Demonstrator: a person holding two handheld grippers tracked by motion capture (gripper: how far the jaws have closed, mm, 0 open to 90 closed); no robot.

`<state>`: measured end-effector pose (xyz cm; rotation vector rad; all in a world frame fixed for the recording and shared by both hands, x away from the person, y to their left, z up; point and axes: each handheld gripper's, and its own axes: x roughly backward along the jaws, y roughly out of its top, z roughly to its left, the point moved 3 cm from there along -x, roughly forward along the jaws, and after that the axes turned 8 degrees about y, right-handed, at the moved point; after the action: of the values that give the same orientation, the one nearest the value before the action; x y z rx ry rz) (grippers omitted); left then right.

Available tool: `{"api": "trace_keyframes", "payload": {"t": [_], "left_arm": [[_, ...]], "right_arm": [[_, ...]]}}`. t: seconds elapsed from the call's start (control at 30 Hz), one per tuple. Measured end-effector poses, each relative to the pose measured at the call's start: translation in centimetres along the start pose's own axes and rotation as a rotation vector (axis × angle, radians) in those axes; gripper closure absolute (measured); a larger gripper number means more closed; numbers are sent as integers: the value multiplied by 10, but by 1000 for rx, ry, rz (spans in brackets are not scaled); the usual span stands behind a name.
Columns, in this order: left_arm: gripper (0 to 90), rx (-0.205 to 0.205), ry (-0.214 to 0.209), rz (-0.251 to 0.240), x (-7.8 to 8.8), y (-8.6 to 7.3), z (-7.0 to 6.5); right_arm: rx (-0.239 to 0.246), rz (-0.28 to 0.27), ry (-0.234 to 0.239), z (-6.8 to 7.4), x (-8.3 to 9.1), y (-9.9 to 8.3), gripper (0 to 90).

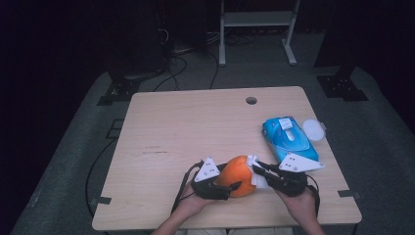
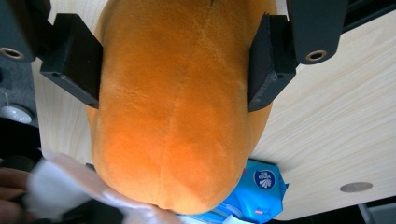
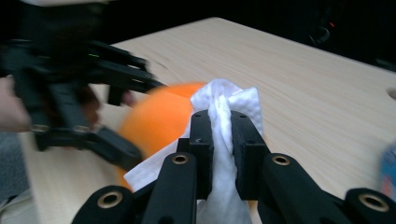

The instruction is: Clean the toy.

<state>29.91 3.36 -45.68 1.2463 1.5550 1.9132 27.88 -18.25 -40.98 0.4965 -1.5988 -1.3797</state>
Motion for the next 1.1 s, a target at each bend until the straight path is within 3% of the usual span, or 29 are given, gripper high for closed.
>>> {"api": "trace_keyframes", "payload": {"t": [0.07,0.13,0.27,0.33,0.47,0.53,0.6,0.7,0.73,0.77,0.97,1.1], "left_arm": [[278,-5,4,1,0,0,-1],[278,-5,3,0,0,0,-1],[278,-4,2,-4,-1,0,-1],[277,-15,2,-2,-2,1,-2],[277,-21,5,-5,-4,-1,-7],[276,-41,15,1,-4,0,-10],[277,-39,10,2,-3,1,-9],[276,-44,10,-3,-5,1,-11],[277,-57,11,-4,-5,1,-12],[277,-65,10,-5,-6,1,-13],[276,-147,37,5,-5,1,-22],[277,-187,34,1,-6,1,-29]], "right_arm": [[49,8,8,10,-5,5,796],[62,19,-7,10,-6,6,796],[-16,13,-31,-9,-2,-2,796],[-41,1,-22,-10,0,-3,797],[33,-4,27,14,-9,9,796],[83,24,17,21,-15,12,796],[78,21,4,14,-16,13,796],[23,16,-44,-5,-8,6,796],[-7,12,-53,-9,-5,5,796],[-5,16,-54,-8,-4,5,796],[127,61,-19,24,-18,16,796],[75,54,-31,6,-15,13,796]]}}
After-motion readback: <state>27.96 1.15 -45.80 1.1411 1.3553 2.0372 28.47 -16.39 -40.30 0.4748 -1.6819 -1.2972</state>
